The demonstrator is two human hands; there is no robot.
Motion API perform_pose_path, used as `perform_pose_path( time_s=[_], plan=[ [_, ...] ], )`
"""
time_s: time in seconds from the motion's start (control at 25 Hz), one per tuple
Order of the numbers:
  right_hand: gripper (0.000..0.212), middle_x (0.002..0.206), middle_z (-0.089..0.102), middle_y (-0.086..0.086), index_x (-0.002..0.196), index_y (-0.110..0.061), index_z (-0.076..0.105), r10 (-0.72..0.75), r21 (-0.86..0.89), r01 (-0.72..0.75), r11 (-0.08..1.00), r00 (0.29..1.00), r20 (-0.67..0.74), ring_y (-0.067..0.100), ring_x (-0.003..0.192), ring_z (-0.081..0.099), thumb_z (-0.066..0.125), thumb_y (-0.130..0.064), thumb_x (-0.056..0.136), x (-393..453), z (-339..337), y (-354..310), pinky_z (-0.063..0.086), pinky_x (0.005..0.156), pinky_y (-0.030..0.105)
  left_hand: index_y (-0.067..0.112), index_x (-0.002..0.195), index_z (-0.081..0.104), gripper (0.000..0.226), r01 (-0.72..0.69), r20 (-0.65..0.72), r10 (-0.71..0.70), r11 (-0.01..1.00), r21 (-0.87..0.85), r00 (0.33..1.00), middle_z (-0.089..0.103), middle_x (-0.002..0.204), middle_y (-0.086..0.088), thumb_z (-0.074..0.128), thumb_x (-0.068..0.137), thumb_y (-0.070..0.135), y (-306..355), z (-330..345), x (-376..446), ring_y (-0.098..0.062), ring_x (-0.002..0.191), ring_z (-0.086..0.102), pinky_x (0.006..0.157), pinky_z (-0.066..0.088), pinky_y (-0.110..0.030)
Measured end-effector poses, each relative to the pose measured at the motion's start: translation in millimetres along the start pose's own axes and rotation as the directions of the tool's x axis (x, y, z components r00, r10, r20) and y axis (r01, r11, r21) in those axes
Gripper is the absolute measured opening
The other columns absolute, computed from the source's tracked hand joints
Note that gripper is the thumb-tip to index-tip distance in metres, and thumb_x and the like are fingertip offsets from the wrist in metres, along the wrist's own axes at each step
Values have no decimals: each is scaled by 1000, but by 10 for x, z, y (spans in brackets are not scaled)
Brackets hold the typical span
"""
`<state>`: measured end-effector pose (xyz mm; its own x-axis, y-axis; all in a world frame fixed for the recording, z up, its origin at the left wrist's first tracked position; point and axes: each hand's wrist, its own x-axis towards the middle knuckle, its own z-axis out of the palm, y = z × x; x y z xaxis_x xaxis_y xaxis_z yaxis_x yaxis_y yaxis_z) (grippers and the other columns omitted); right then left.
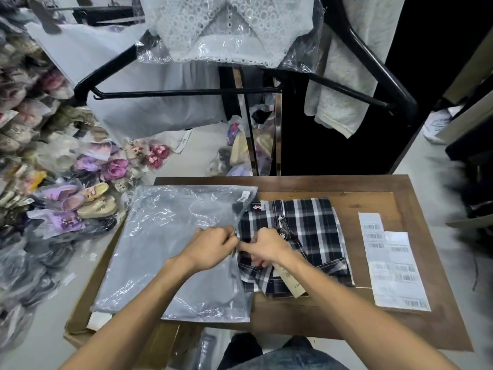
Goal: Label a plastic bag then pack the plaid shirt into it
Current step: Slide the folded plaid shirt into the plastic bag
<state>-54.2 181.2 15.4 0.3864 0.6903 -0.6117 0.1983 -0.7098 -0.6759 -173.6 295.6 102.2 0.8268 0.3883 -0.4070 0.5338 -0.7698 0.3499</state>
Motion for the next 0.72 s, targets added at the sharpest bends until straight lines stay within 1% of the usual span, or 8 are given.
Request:
perform_pose_path(
  time_s=[0.08,0.12,0.24,0.32,0.4,0.52,0.64,0.72],
  plan=[
    [59,53,67,-1,61,-14,68,-41,-237,20,971,996,-85,14,55,70,61,-68,85,-88,-52,-3,59,65,32,21,76,51,27,3,-1,-3,1000,-15,1000,67,76,1,41,99,30,8,30,-6,-21,75,57,84,40,-38],
    [55,59,67,-4,64,-17,68,-61,-323,9,946,986,-153,16,67,70,59,-66,87,-115,-83,13,55,69,31,21,76,48,27,-6,-9,6,1000,-9,1000,66,77,0,40,100,30,18,48,-9,-21,75,56,83,39,-38],
    [39,117,64,1,107,-25,69,-83,-358,-94,929,890,-448,27,121,51,58,-59,90,-136,-259,186,44,96,44,21,76,44,27,-15,-33,16,999,38,999,60,72,0,39,100,30,30,79,-19,-22,73,53,85,37,-38],
    [61,147,46,10,138,-30,54,7,-314,-220,924,828,-560,36,138,34,58,-65,88,-125,-448,448,32,111,55,19,77,47,25,-10,-66,13,999,47,998,61,70,0,42,98,31,34,88,3,-21,72,54,85,37,-37],
    [80,165,22,14,152,-38,37,45,-343,-271,899,838,-544,43,150,15,54,-77,84,-133,-553,707,17,117,66,19,76,48,25,-16,-86,22,998,61,996,62,69,0,43,96,33,61,111,37,-22,71,57,84,37,-36],
    [84,171,-4,8,157,-46,24,2,-434,-230,871,886,-464,42,155,-4,37,-86,84,-163,-399,876,2,116,73,24,69,38,29,-42,-102,45,998,36,994,55,63,3,43,98,30,125,200,52,-20,66,55,84,38,-38],
    [81,171,4,9,154,-45,30,-3,-416,-235,878,868,-497,42,155,3,37,-85,85,-190,-260,791,10,117,70,27,70,37,30,-72,-59,72,997,-2,996,57,65,4,40,101,29,127,317,75,-11,61,52,86,43,-40],
    [80,167,17,12,151,-38,39,56,-288,-274,918,806,-589,42,151,16,48,-81,84,-242,-276,758,23,115,64,27,73,42,29,-83,-17,83,997,-6,996,64,69,1,38,102,31,94,386,89,-10,63,56,92,45,-42]
  ],
)
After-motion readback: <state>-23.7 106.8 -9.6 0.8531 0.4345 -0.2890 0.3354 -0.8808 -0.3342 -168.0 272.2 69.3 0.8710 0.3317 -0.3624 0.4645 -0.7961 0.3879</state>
